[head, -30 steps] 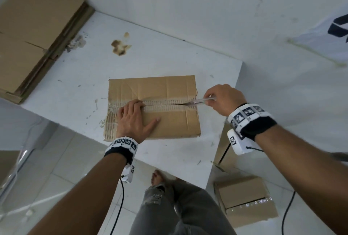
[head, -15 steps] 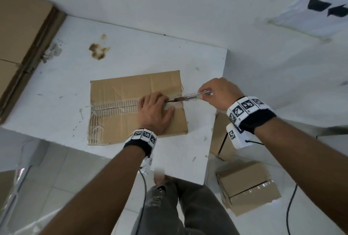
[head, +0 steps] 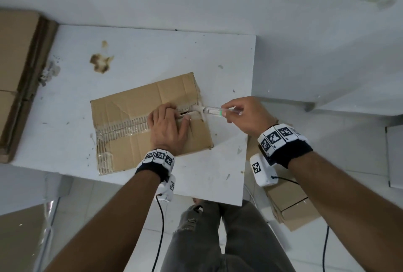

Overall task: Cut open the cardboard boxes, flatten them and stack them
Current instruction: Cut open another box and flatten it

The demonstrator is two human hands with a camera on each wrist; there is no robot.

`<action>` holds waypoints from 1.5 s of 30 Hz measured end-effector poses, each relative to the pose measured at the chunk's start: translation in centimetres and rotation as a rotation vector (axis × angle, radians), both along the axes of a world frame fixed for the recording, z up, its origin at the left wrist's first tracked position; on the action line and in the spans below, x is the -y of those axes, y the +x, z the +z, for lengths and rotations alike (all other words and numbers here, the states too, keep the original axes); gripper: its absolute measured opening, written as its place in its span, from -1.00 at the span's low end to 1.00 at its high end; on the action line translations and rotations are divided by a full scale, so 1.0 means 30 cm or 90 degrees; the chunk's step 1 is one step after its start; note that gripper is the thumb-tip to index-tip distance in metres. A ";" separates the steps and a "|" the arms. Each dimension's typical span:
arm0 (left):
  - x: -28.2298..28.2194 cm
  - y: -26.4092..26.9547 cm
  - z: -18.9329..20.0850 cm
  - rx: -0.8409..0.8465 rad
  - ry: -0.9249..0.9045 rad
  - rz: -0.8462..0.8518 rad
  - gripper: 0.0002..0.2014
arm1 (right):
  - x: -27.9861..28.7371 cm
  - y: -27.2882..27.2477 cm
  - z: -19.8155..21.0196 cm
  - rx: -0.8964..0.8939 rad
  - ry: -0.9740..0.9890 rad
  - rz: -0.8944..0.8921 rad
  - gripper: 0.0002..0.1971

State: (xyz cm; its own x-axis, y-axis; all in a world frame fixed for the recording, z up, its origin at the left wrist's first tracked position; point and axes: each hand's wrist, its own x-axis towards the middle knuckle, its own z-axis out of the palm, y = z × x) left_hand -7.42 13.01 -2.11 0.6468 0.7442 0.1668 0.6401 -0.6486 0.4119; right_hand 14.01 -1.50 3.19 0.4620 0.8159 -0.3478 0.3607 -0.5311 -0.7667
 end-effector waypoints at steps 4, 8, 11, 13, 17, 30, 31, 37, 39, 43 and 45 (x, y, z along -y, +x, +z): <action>-0.051 -0.006 0.002 -0.001 0.015 0.014 -0.64 | 0.058 -0.043 -0.022 -0.046 -0.039 0.062 -0.89; -0.052 -0.004 0.010 0.033 -0.001 0.032 -0.67 | 0.098 -0.017 -0.021 -0.066 0.070 -0.135 -0.92; -0.071 0.001 0.030 -0.059 -0.028 0.040 -0.63 | 0.067 -0.002 -0.028 -0.046 0.108 -0.212 -0.89; -0.094 0.019 0.042 -0.134 -0.037 0.031 -0.43 | 0.035 -0.010 -0.039 -0.052 0.094 -0.215 -0.87; -0.103 0.039 0.031 -0.135 -0.010 0.020 -0.43 | -0.016 -0.068 -0.067 -0.095 0.085 -0.210 -0.93; -0.085 0.008 -0.023 -0.046 -0.027 0.027 -0.58 | -0.070 -0.136 -0.061 -0.149 0.062 -0.148 -0.88; -0.086 0.009 -0.021 -0.040 -0.030 0.031 -0.59 | -0.069 -0.135 -0.050 -0.140 0.036 -0.086 -0.88; -0.092 -0.005 0.006 0.017 -0.100 0.019 -0.49 | 0.025 -0.065 0.032 0.031 -0.030 0.021 -0.86; -0.105 -0.031 0.037 0.064 -0.141 0.025 -0.41 | 0.047 -0.020 0.069 0.040 -0.016 -0.027 -0.87; -0.091 -0.147 0.122 0.084 -0.071 0.109 -0.57 | -0.064 -0.018 0.154 0.062 -0.014 0.028 -0.75; -0.054 -0.245 0.144 0.067 -0.053 0.243 -0.66 | -0.195 -0.074 0.186 0.122 -0.017 0.118 -0.71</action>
